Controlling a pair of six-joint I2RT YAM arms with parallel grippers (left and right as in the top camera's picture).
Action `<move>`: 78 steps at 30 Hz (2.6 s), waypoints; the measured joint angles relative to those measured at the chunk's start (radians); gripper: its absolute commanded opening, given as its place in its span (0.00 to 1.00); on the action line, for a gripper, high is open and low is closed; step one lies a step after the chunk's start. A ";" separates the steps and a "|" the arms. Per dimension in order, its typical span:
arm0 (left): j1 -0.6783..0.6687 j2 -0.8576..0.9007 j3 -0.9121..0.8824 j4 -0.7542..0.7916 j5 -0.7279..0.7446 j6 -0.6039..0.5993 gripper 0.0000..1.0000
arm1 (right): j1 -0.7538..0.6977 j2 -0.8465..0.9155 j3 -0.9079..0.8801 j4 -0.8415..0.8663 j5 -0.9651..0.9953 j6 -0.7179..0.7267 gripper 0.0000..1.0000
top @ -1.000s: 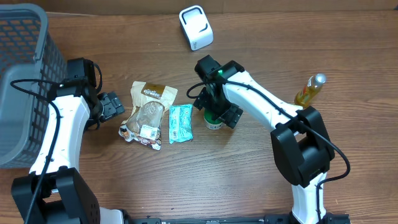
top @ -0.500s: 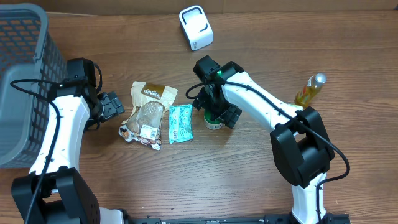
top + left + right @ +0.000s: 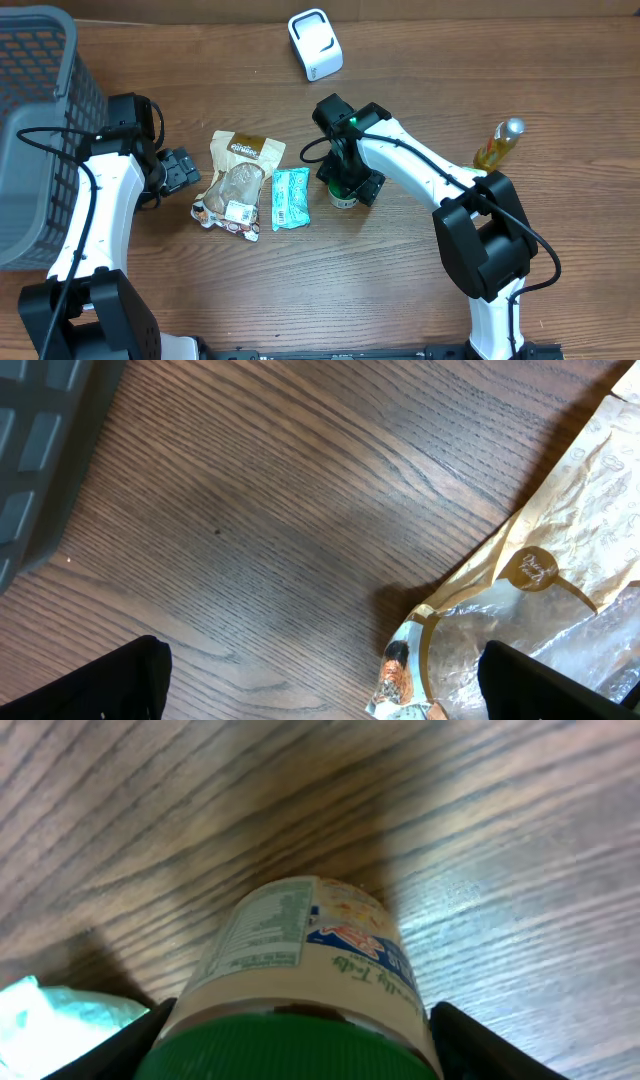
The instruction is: Scan the item barcode
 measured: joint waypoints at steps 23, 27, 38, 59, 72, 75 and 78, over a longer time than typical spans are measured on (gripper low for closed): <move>0.000 0.000 0.000 0.000 0.000 0.000 1.00 | -0.015 -0.001 0.000 0.026 0.022 -0.444 0.57; 0.000 0.000 0.000 0.000 0.000 0.000 1.00 | -0.015 -0.001 0.000 0.024 0.073 -0.531 0.58; 0.000 0.000 0.000 0.000 0.000 0.000 1.00 | -0.015 -0.001 0.000 0.010 0.101 -0.568 0.70; 0.000 0.000 0.000 0.000 0.000 0.000 1.00 | -0.015 -0.001 -0.046 0.048 0.085 -0.568 0.75; 0.000 0.000 0.000 0.000 0.000 0.000 1.00 | -0.021 -0.001 -0.046 0.073 0.084 -0.497 1.00; 0.000 0.000 0.000 0.000 0.000 0.000 1.00 | -0.021 -0.001 -0.046 0.074 0.084 -0.478 1.00; 0.000 0.000 0.000 0.000 0.000 0.000 1.00 | -0.021 -0.001 -0.046 0.075 0.084 -0.468 0.94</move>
